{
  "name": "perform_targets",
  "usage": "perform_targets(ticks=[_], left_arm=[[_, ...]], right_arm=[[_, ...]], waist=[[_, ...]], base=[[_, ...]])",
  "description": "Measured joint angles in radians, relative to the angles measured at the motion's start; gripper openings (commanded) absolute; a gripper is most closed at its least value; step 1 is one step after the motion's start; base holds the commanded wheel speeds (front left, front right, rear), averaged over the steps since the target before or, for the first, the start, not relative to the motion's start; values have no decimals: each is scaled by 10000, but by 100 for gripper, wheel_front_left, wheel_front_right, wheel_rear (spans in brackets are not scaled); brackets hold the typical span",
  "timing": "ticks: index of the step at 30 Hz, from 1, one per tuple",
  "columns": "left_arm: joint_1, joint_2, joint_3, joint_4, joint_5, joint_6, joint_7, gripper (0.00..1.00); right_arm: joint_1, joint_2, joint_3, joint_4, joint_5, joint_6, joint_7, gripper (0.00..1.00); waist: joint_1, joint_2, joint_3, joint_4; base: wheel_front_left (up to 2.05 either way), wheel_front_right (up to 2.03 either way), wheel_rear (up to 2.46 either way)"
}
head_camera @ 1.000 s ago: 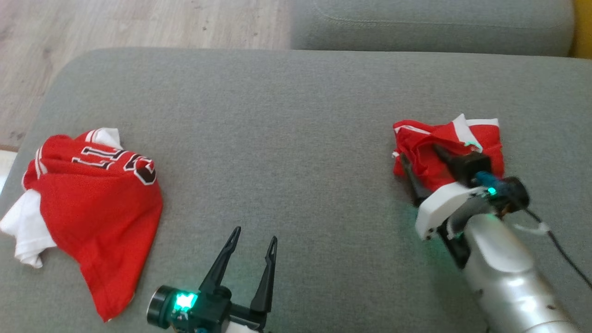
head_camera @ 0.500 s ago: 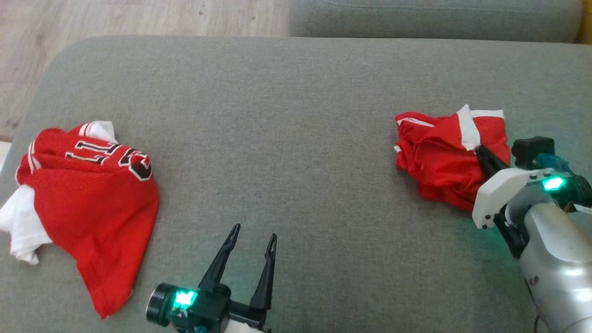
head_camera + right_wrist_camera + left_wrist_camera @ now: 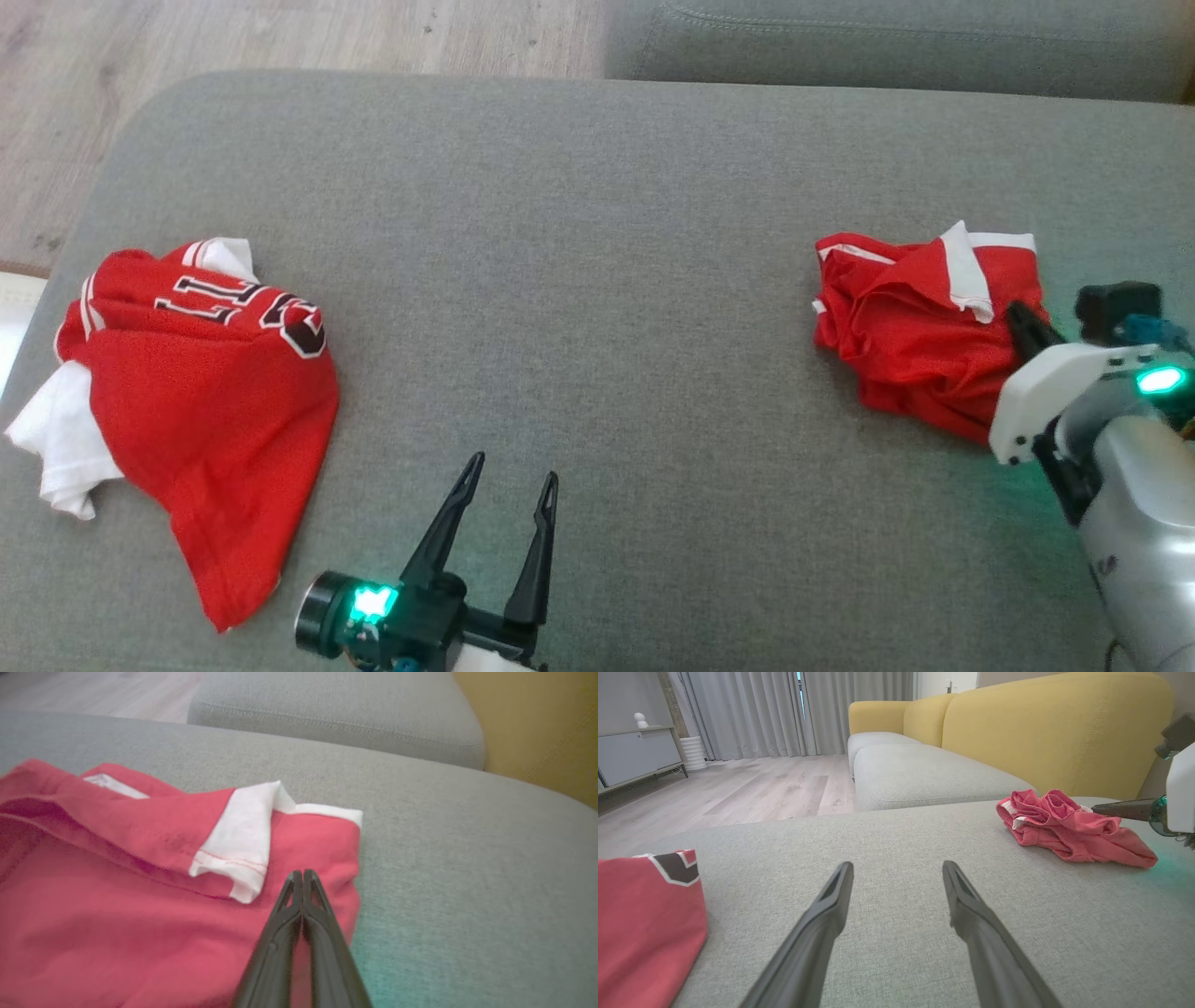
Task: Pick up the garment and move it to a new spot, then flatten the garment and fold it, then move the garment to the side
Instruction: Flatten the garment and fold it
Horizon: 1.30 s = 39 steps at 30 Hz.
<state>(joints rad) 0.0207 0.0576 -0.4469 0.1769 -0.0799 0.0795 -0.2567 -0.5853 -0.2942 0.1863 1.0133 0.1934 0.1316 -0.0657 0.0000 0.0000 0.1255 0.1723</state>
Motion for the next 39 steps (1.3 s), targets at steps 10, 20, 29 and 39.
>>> perform_targets(ticks=[10,20,29,39], left_arm=[[-15,-2,-52,127,-86,0,0,100],[-181,-6,-104,159,-188,88,0,100],[-133,-10,42,-8,-192,314,0,100],[703,-10,947,-282,-1195,648,2,100]], right_arm=[[-73,339,376,198,286,0,56,0],[-1058,729,1306,98,736,0,-844,0],[-667,955,2215,-1127,1689,0,-1825,80],[3676,1469,-1005,-6077,489,0,-1854,100]], waist=[[0,0,107,224],[1,0,100,495],[0,0,-371,169],[-2,0,-1212,-597]], base=[[0,0,0],[0,0,0],[0,0,0],[0,0,0]])
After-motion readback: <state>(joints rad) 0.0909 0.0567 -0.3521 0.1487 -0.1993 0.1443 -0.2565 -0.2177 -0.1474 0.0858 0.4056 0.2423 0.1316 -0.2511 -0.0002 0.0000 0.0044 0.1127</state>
